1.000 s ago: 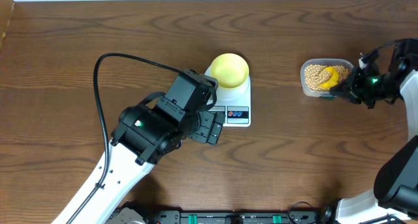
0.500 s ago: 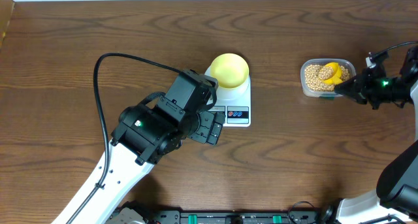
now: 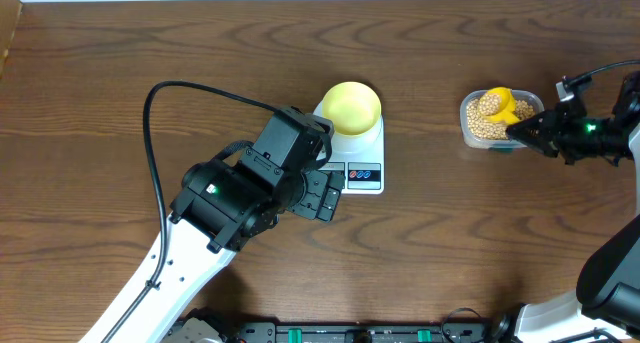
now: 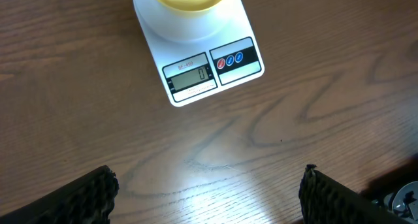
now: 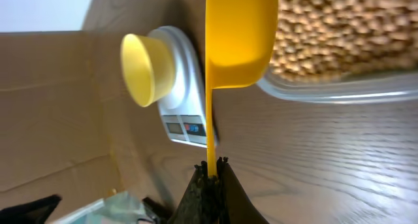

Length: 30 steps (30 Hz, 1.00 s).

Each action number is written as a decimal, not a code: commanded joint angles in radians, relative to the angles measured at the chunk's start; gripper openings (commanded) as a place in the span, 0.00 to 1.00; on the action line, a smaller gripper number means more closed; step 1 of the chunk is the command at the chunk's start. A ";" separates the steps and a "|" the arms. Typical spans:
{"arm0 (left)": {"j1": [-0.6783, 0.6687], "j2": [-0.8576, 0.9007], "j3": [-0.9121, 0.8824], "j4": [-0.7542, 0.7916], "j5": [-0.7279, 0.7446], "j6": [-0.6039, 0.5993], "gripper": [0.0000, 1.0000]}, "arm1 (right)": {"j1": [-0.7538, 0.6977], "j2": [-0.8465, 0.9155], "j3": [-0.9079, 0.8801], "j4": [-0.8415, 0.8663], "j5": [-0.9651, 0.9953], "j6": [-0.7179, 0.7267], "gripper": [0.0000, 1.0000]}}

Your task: Scoop item into bowl and weigh 50g on scale

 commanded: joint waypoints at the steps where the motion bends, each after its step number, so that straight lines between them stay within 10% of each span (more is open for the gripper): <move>1: 0.004 -0.013 0.032 -0.003 0.008 0.021 0.91 | -0.009 0.007 0.023 0.000 -0.127 -0.035 0.01; 19: 0.004 -0.013 0.032 -0.003 0.008 0.021 0.91 | 0.145 0.007 0.023 0.024 -0.398 -0.051 0.01; 30: 0.004 -0.013 0.032 -0.003 0.008 0.021 0.91 | 0.385 0.007 0.023 0.322 -0.414 0.178 0.01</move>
